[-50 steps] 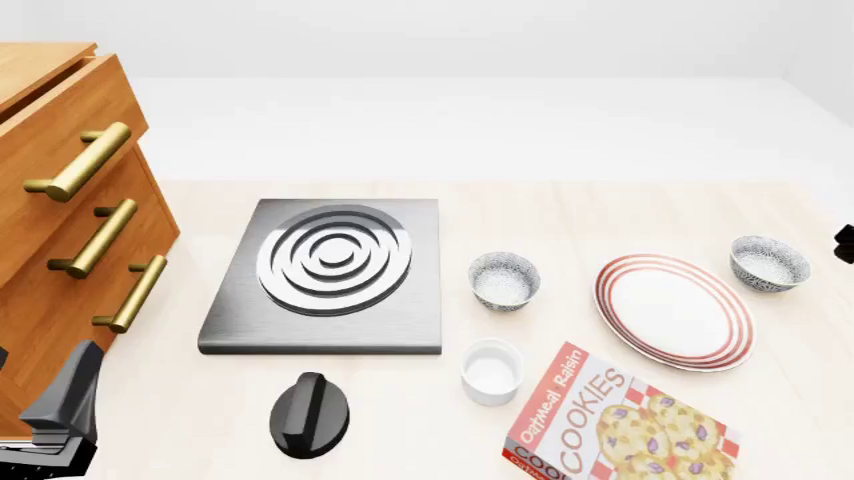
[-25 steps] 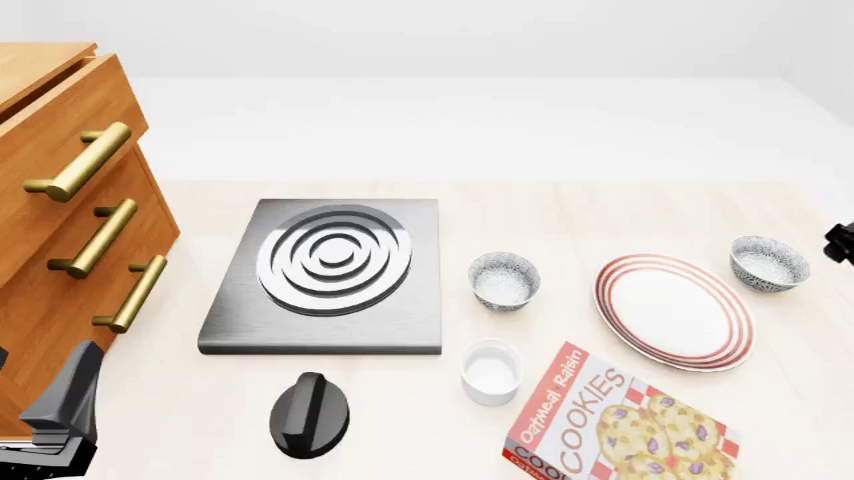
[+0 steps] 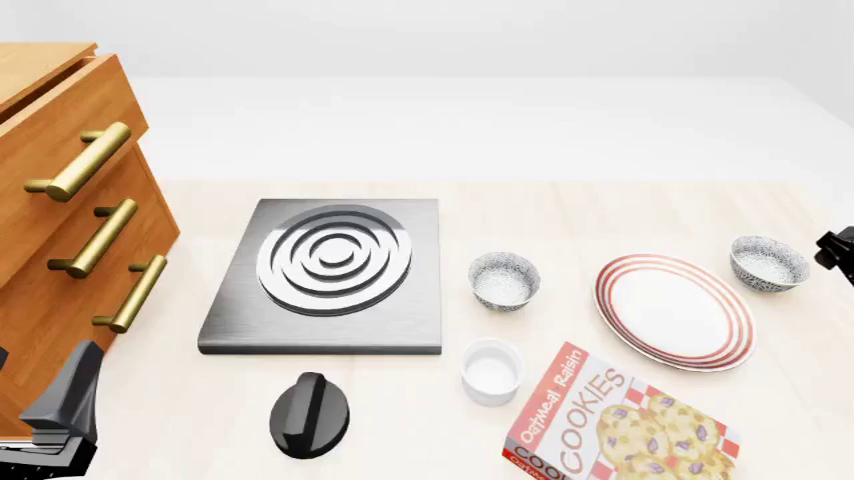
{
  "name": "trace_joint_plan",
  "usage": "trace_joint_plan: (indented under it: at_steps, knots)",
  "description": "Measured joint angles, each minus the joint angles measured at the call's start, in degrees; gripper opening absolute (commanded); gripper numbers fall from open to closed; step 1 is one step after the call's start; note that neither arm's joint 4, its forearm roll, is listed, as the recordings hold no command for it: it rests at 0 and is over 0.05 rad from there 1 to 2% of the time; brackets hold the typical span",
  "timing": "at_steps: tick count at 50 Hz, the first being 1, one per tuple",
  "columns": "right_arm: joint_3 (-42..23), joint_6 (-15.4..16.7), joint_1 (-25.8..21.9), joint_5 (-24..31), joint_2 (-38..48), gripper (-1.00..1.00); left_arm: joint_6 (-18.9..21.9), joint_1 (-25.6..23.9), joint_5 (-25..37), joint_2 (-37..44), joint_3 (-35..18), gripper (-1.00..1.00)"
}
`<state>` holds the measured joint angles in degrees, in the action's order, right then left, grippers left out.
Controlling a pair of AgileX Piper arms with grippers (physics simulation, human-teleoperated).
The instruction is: Pick the akita bowl next to the plate and place it on the plate.
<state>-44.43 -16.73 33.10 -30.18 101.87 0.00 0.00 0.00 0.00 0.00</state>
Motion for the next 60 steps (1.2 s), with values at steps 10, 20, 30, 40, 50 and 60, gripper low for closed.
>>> trace_joint_plan:
  at_steps: [10, 20, 30, 40, 50, 60]
  knots:
    - [-0.2, -0.4, -0.2, -0.3, 1.1, 1.00, 0.0, 0.0, 0.0, 0.0, 0.0, 1.00]
    - [-0.5, -0.9, -0.3, -0.6, 2.2, 1.00, 0.0, 0.0, 0.0, 0.0, 0.0, 1.00]
    - [-0.6, -1.2, -0.5, -0.9, 3.0, 1.00, 0.0, 0.0, 0.0, 0.0, 0.0, 1.00]
    - [-0.6, -1.5, -0.8, -1.3, 3.8, 1.00, 0.0, 0.0, 0.0, 0.0, 0.0, 1.00]
    - [-0.6, -1.6, -1.1, -1.5, 4.4, 1.00, 0.0, 0.0, 0.0, 0.0, 0.0, 1.00]
    - [-0.7, -1.8, -1.5, -1.6, 4.8, 1.00, 0.0, 0.0, 0.0, 0.0, 0.0, 1.00]
